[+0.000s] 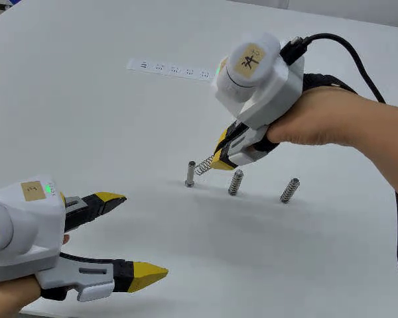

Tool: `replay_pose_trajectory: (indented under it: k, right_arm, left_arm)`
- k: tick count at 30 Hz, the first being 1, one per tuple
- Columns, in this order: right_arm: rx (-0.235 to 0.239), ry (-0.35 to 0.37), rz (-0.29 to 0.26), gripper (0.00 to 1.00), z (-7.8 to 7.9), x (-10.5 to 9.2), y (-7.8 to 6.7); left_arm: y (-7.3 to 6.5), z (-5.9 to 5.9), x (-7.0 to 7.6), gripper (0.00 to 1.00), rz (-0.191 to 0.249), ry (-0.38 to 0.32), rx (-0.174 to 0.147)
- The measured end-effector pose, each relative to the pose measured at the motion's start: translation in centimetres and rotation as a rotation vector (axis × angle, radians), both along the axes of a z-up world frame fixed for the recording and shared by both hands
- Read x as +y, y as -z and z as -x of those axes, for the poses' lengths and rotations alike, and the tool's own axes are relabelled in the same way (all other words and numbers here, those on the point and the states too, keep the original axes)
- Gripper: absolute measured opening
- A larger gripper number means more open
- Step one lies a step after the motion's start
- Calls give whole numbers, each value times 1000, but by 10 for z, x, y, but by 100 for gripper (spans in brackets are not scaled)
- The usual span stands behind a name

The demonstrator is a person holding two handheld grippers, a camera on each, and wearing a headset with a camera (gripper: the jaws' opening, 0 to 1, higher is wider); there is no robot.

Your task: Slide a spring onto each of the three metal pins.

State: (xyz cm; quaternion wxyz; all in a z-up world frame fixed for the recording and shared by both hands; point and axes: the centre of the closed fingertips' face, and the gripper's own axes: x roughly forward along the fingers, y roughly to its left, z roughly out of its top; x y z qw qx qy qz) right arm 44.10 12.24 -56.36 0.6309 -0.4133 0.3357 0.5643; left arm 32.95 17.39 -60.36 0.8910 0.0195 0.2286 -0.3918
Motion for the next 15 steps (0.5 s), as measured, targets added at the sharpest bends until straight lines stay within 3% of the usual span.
replay_pose_trajectory:
  k: [15]
  right_arm:
    - [-28, -97, 135, 11, -10, 10, -1]
  left_arm:
    - [0, 0, 4, 83, 1, -10, -1]
